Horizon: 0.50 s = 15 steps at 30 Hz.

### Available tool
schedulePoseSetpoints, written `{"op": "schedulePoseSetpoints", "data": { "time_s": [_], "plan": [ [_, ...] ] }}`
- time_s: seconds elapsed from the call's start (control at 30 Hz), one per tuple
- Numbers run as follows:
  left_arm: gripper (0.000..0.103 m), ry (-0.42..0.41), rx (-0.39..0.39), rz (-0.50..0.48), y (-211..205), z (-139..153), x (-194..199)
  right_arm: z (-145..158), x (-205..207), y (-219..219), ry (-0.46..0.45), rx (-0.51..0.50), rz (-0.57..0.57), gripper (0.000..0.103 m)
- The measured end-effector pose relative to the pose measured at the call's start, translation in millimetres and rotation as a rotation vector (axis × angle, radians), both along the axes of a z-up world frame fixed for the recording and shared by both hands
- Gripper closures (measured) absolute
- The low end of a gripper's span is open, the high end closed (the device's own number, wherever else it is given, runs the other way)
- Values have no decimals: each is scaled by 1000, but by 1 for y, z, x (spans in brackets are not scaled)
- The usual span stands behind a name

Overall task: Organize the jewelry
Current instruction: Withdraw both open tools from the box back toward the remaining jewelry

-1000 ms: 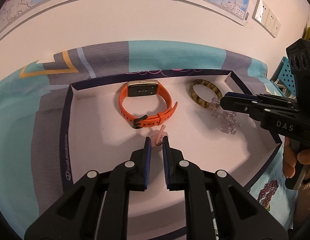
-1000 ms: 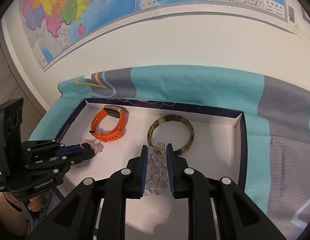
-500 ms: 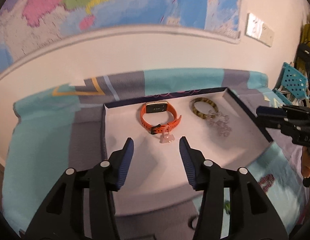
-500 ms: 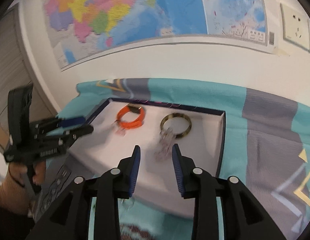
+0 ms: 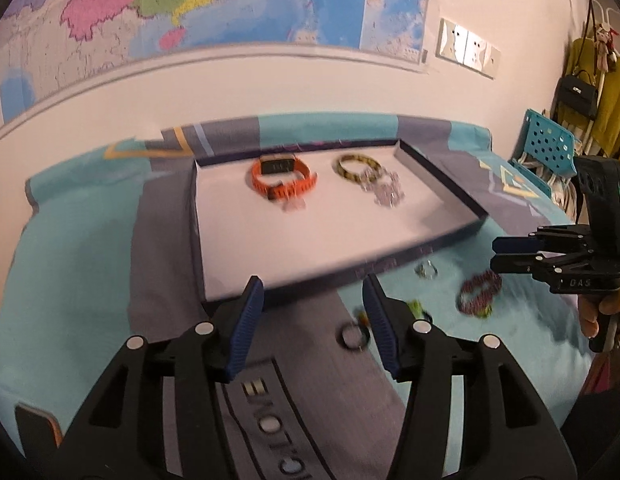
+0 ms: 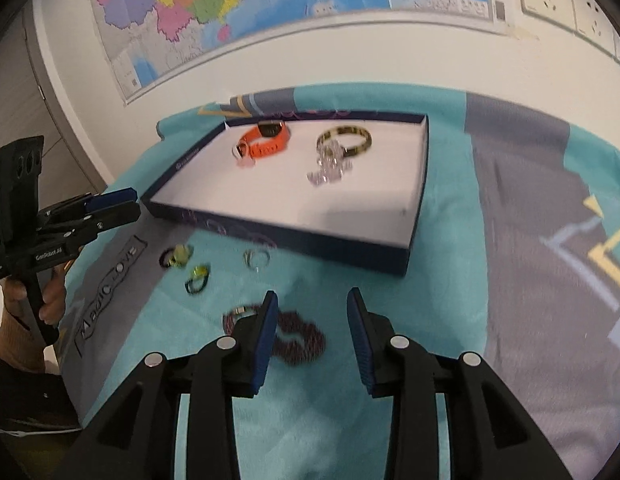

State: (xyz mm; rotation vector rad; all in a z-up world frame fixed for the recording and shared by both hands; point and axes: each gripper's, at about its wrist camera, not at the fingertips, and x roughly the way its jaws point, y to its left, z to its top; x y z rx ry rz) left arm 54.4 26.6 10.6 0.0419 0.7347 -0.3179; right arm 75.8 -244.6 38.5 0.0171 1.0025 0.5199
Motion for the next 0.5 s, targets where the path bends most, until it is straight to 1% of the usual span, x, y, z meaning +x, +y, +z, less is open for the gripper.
{"op": "schedulePoseSetpoints", "data": {
  "time_s": [0.1, 0.27, 0.33, 0.37, 0.4, 0.43, 0.5],
  "plan": [
    [51, 25, -22, 0, 1, -9, -6, -4, -6, 1, 10, -7, 5, 69],
    [51, 47, -24, -6, -1, -16, -12, -9, -10, 7, 18, -24, 19, 70],
    [51, 50, -21, -7, -1, -18, -13, -11, -13, 11, 7, -53, 24, 71],
    [51, 50, -20, -10, -2, -18, -13, -11, -14, 13, 2, -64, 28, 77],
    [50, 51, -20, -11, -2, -18, -14, -11, -14, 13, 0, -70, 29, 89],
    [50, 52, -20, -15, -3, -19, -15, -11, -14, 13, 3, -62, 30, 94],
    [50, 53, -16, -21, -5, -19, -16, -12, -12, 12, 5, -57, 23, 97]
  ]
}}
